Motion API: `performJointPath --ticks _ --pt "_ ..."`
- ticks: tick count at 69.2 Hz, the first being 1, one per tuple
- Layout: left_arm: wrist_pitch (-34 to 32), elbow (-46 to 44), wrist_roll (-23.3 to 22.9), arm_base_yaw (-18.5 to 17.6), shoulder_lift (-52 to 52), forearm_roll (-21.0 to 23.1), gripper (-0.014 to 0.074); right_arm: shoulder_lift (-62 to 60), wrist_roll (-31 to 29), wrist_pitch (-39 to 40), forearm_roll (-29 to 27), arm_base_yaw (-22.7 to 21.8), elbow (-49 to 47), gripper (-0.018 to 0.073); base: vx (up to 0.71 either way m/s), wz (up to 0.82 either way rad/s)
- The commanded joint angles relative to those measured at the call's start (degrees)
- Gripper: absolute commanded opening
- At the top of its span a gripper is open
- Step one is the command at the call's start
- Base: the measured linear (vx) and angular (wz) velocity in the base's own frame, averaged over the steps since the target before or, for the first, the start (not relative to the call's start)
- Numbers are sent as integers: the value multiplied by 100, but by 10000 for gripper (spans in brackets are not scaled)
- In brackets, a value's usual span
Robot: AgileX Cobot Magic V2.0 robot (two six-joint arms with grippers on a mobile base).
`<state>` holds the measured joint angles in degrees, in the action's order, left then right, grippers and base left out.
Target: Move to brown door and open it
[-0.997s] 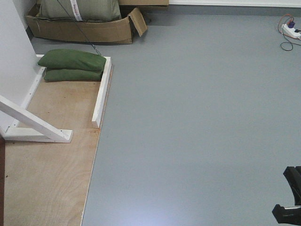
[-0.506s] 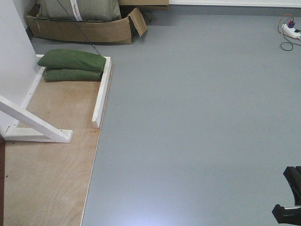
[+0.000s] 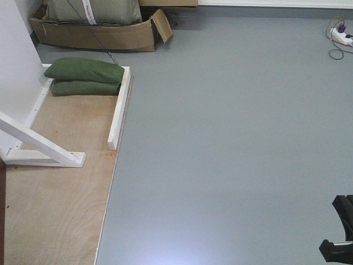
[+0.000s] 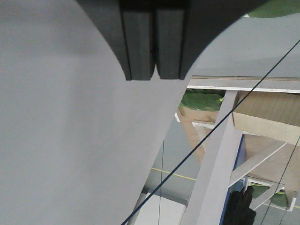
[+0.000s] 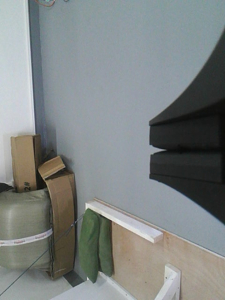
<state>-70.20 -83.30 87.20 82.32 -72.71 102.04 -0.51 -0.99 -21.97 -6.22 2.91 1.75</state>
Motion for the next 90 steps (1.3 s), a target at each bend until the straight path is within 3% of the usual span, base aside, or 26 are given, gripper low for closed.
performJointPath --ticks 1,44,52,78,90 --pt "628 -152 1 12 55 296 17 -89 -63 458 30 -5 11 0 0 0" --pt "5502 -152 -10 12 28 296 17 -89 -63 458 30 -5 11 0 0 1" --pt "5851 -152 -10 12 152 296 17 -89 -63 458 30 -5 11 0 -1 5" --pt "5963 -152 -27 12 717 296 17 -89 -63 463 30 -5 11 0 -2 7" --pt "6050 -152 -565 12 1051 296 17 -89 -63 463 30 -5 11 0 -1 3"
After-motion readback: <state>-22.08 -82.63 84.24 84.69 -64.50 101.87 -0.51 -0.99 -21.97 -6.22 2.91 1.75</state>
